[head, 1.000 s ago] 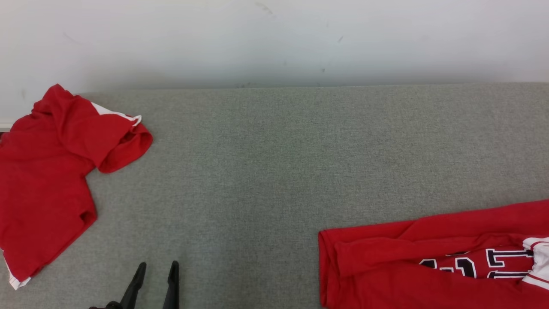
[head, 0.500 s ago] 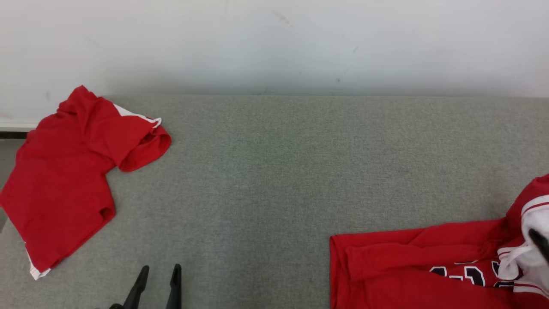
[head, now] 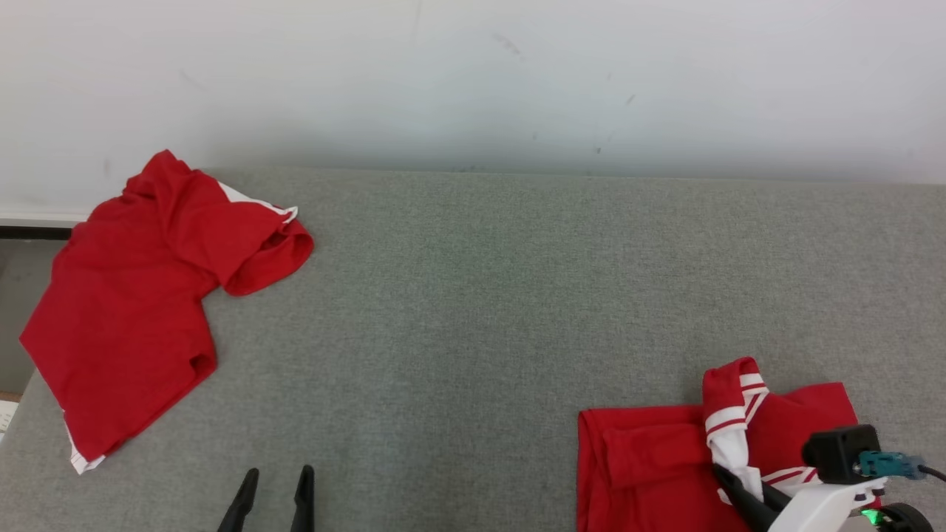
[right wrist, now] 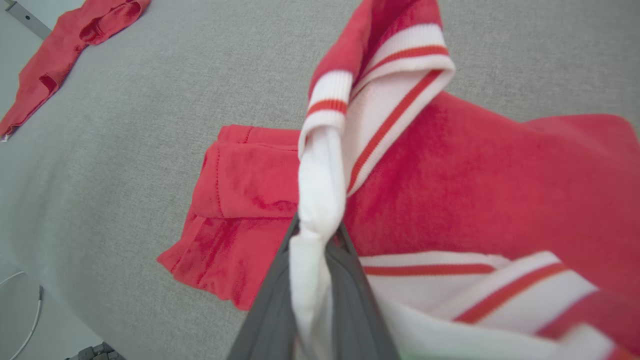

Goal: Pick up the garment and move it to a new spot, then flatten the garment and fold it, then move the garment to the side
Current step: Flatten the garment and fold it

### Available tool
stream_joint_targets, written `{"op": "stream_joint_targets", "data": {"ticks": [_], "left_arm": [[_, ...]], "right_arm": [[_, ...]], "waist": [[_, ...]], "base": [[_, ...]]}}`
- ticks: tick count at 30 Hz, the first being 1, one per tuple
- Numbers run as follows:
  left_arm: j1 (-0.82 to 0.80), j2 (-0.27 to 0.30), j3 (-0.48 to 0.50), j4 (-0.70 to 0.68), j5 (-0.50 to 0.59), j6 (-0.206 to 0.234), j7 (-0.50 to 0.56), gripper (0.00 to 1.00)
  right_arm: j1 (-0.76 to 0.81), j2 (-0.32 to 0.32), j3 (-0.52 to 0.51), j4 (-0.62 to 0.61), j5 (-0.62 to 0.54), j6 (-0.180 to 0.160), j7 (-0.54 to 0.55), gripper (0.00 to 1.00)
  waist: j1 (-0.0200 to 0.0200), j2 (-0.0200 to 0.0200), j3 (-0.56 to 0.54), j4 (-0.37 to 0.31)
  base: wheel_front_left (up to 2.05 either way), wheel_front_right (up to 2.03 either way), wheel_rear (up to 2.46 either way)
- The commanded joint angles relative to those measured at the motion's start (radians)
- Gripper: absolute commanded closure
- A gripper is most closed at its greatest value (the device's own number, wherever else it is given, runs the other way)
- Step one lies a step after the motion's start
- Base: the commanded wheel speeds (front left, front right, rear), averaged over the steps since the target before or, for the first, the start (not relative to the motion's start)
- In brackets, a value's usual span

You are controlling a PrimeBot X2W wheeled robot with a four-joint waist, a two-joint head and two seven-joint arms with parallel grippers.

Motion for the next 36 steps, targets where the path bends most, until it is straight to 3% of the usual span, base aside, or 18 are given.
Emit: {"op": "stream_joint_targets", "data": {"ticks": [1, 6, 19, 21, 22, 29, 36], "left_arm": [[0.011, 0.002, -0.003, 0.002, -0.015, 0.004, 0.0, 0.0], [0.015, 0.003, -0.003, 0.008, -0.012, 0.004, 0.0, 0.0], [0.013, 0.003, -0.018, 0.02, -0.014, 0.013, 0.0, 0.0], [0.011, 0.002, -0.018, 0.023, -0.009, 0.013, 0.0, 0.0], [0.012, 0.002, -0.018, 0.024, -0.007, 0.013, 0.0, 0.0], [0.032, 0.002, -0.014, 0.028, 0.0, 0.016, 0.0, 0.0], [0.053, 0.002, -0.017, 0.026, -0.007, 0.026, 0.0, 0.0]], "right_arm": [[-0.016, 0.029, 0.016, 0.024, -0.015, -0.002, -0.023, 1.0], [-0.041, 0.086, 0.058, 0.084, -0.035, -0.002, -0.066, 1.0], [-0.108, 0.131, 0.15, 0.165, -0.034, -0.002, -0.127, 1.0], [-0.119, 0.136, 0.159, 0.173, -0.032, -0.002, -0.144, 0.51], [-0.12, 0.138, 0.168, 0.175, -0.024, -0.002, -0.151, 0.0], [-0.108, 0.154, 0.229, 0.134, 0.05, -0.002, -0.211, 0.0], [-0.075, 0.122, 0.199, 0.038, 0.06, -0.002, -0.311, 0.0]], "waist": [[0.0, 0.0, -0.003, 0.0], [0.0, 0.0, -0.007, 0.0], [0.0, 0.0, -0.009, 0.007], [0.0, 0.0, -0.013, 0.01], [0.0, 0.0, -0.017, 0.011], [0.0, 0.0, -0.049, 0.007], [0.0, 0.0, -0.082, -0.009]], "base": [[0.0, 0.0, 0.0], [0.0, 0.0, 0.0], [0.0, 0.0, 0.0], [0.0, 0.0, 0.0], [0.0, 0.0, 0.0], [0.0, 0.0, 0.0], [0.0, 0.0, 0.0]]}}
